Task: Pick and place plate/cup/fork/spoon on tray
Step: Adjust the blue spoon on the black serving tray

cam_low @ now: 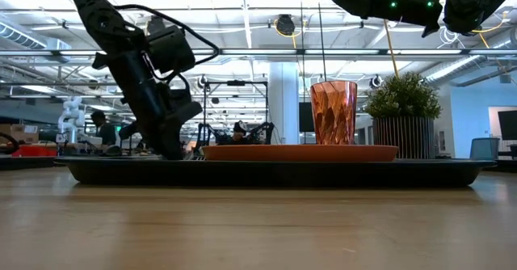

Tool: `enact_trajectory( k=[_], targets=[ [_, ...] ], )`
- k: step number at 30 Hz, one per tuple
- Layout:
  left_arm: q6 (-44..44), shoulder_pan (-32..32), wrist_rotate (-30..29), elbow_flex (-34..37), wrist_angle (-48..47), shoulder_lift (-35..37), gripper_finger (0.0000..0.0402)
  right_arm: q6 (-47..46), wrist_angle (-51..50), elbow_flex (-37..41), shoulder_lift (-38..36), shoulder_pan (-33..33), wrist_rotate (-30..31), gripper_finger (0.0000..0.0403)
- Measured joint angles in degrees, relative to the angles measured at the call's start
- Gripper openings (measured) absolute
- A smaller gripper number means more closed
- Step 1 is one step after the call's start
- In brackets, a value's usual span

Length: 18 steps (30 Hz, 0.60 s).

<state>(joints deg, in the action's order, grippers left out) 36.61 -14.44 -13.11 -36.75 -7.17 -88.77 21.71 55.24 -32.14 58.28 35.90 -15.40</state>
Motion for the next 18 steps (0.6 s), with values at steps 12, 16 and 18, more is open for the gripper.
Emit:
enact_trajectory(
  k=[12, 16, 18],
  targets=[
    [0.99, 0.09, 1.17, -0.04, -3.32, 0.81, 0.0004, 0.02, -0.17, 0.0, 0.0, 0.02, 0.0, 0.0118],
    [1.37, 0.73, 1.47, -0.04, -3.22, 0.81, 0.0015, 0.02, -0.18, 0.0, 0.0, 0.0, 0.0, 0.0118],
    [1.39, 1.06, 1.51, -0.04, -3.2, 0.81, 0.0017, 0.02, -0.18, 0.0, 0.0, 0.02, 0.0, 0.0118]
  ],
)
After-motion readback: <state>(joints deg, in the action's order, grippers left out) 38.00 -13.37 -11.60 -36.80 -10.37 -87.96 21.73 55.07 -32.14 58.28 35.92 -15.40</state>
